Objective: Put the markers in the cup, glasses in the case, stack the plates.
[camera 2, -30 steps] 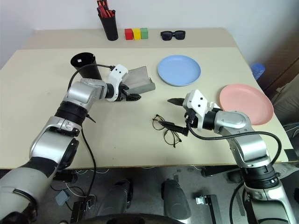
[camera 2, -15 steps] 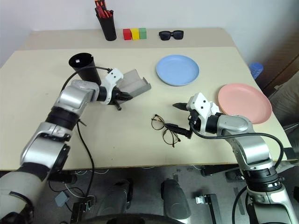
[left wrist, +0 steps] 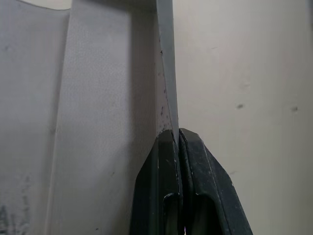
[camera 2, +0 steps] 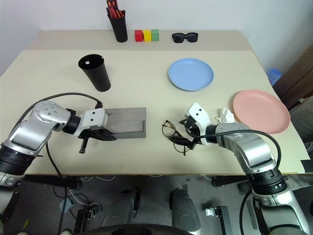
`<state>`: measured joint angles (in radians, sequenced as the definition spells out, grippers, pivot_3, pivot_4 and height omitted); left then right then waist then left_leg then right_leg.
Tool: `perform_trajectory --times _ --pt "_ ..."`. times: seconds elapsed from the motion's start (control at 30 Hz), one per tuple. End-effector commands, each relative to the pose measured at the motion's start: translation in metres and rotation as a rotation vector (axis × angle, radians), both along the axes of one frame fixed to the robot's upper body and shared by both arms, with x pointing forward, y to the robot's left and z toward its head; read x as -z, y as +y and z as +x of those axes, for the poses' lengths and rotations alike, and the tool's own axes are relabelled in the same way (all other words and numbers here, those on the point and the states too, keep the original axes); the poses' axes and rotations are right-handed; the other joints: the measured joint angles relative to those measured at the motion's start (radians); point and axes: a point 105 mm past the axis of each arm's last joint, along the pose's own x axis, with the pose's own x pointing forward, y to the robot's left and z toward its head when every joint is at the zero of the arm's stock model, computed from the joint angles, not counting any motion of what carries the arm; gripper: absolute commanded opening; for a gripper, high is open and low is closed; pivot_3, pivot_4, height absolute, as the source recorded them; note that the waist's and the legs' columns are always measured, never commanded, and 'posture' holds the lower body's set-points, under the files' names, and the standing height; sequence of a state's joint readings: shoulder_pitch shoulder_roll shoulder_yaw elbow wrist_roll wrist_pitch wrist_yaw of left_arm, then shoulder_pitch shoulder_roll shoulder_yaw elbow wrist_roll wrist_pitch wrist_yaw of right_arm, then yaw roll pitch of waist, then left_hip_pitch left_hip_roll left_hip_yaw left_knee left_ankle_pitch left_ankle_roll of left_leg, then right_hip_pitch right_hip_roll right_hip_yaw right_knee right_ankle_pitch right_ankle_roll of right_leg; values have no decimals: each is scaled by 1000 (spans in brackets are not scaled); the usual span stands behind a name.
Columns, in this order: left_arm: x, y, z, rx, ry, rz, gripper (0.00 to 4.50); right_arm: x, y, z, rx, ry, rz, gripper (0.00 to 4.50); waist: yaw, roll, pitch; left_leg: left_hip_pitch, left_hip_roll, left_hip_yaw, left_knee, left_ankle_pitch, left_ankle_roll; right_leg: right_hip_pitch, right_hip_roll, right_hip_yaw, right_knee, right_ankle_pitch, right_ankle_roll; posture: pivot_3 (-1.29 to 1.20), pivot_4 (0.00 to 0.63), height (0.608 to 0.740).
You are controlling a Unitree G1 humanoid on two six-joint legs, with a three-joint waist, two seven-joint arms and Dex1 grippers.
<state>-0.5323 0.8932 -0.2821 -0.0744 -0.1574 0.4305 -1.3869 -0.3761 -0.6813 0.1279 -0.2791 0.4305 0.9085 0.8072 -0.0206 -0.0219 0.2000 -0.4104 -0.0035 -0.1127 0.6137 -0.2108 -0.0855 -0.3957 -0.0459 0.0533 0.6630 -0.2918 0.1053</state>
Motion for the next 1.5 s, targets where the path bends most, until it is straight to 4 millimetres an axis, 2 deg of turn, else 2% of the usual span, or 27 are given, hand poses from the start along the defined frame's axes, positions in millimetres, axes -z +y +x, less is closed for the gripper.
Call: perform_trajectory --times 0.03,0.1,0.17,0.2,0.27,0.3,0.4,0.6,0.7,0.87,0.93,1.03,1.1,1.23,1.33,1.5 --pt "-14 -3 4 -22 -56 -53 553 -7 3 2 -9 -14 2 4500 0 0 0 0 0 0 0 0 0 0 0 0 0 0 0 0 150 740" --pt "-19 -5 9 -25 -115 -73 1265 -8 2 2 -7 -7 -3 4500 -1 0 0 0 0 0 0 0 0 0 0 0 0 0 0 0 150 740" --pt "-24 -6 14 -37 -159 -89 2345 -8 1 3 -4 -4 -8 4500 -2 0 0 0 0 0 0 0 0 0 0 0 0 0 0 0 150 740" --pt "-26 -6 16 -41 -193 -94 2732 -8 0 3 0 -2 -10 4500 -1 0 0 0 0 0 0 0 0 0 0 0 1 0 0 0 150 740" --pt "-31 -4 18 -58 -229 -117 2732 -8 -1 5 12 2 -14 4500 -1 0 0 0 0 0 0 0 0 0 0 0 1 0 0 0 150 740" --pt "-33 -3 18 -71 -239 -130 2754 -8 -1 6 16 4 -14 4246 -1 0 0 0 0 0 0 0 0 0 0 0 1 0 0 0 150 740" --pt "-38 2 16 -114 -229 -181 2763 -8 0 6 19 6 -15 3205 -2 0 0 0 0 0 0 0 0 0 0 0 1 0 0 0 150 740" --pt "-47 35 1 -307 -238 -301 2763 -7 -1 3 10 18 -38 76 -20 0 0 0 0 0 0 0 0 -1 0 0 1 0 0 0 150 740" --pt "-48 49 -3 -404 -238 -350 2763 -9 -1 3 0 8 -45 23 -22 -1 -1 3 1 0 1 0 0 3 0 -1 1 0 0 0 150 740" --pt "-40 84 -24 -635 -244 -413 2763 -40 22 4 -109 -138 -35 23 -27 0 0 2 1 1 0 0 0 1 0 0 0 0 0 0 150 740" --pt "-34 100 -32 -717 -245 -412 2763 -55 41 2 -177 -185 -8 23 -25 0 0 2 2 1 0 0 0 0 0 0 1 0 0 0 150 740" --pt "-23 124 -46 -830 -243 -415 2763 -72 84 -11 -345 -250 33 23 -27 0 0 2 3 1 0 0 0 0 0 0 1 0 -2 0 150 740" --pt "-16 133 -53 -874 -247 -407 2763 -79 108 -17 -443 -277 53 23 -25 0 0 2 3 1 -1 0 0 0 1 0 1 0 -2 0 150 740" --pt "-6 137 -61 -904 -228 -404 2763 -81 137 -13 -538 -311 41 23 -14 -1 -1 2 2 1 -1 0 0 0 -1 -1 0 0 -3 0 150 740" --pt "3 131 -65 -898 -211 -405 2763 -72 162 -4 -651 -327 -12 23 -24 -1 -1 2 2 2 0 0 0 0 -1 0 -1 -1 -5 0 150 740" --pt "4 118 -66 -875 -204 -426 2763 -60 171 20 -668 -320 -58 23 -23 -1 -1 2 2 1 -2 0 0 -1 0 -1 -1 0 -3 0 150 740"
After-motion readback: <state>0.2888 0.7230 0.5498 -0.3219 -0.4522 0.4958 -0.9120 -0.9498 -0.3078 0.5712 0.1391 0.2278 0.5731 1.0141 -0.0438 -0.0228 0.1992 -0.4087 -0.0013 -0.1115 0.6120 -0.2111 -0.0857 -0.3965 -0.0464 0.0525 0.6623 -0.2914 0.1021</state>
